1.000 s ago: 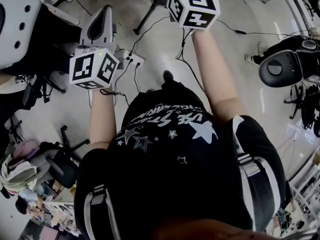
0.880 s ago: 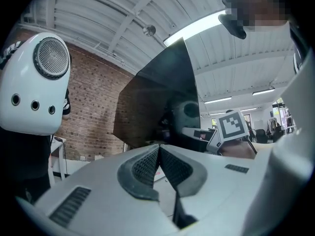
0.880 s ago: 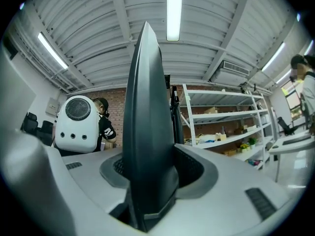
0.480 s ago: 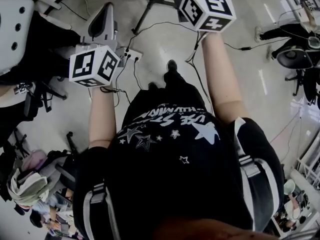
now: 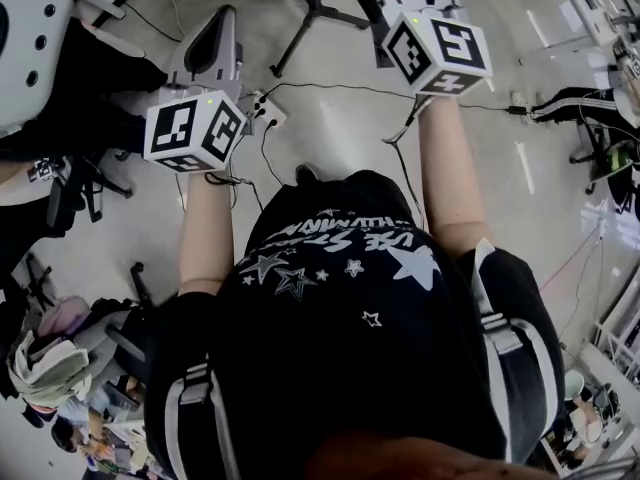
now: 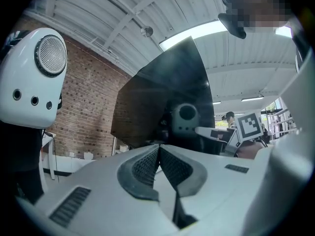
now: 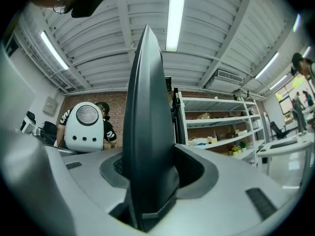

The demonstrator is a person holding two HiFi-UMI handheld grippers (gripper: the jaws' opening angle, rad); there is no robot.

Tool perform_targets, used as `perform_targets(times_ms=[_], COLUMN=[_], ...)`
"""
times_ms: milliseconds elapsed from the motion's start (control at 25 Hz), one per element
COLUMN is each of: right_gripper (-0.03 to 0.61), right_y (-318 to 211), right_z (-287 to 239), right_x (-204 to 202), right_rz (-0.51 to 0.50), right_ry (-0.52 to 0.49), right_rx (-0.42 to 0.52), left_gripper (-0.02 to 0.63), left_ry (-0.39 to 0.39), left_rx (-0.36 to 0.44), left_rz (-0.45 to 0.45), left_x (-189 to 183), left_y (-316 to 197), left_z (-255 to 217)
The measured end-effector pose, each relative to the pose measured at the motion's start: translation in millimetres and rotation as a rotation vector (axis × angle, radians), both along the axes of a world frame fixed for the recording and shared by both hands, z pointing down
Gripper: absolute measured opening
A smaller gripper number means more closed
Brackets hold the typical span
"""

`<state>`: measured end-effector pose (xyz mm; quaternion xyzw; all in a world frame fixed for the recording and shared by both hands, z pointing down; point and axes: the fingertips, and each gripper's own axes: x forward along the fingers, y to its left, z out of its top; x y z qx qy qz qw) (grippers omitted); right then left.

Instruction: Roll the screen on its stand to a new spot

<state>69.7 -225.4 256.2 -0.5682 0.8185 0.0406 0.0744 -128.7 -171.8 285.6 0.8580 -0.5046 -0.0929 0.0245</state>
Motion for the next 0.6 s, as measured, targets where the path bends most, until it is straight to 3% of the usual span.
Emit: perform_targets(times_ms=[600], right_gripper=[0.204], right_y=[60.1], right_z=[-1.4], right_x=[54.3], right_rz=[-0.002], right_ry=[0.007], right_rx=[0.006], left_gripper=[0.012], left_ry=[0.001], left_rx=[-0.002], left_rz=[-0.051], left_x=[57.8], left_y=[44.4], left_z=[-3.5])
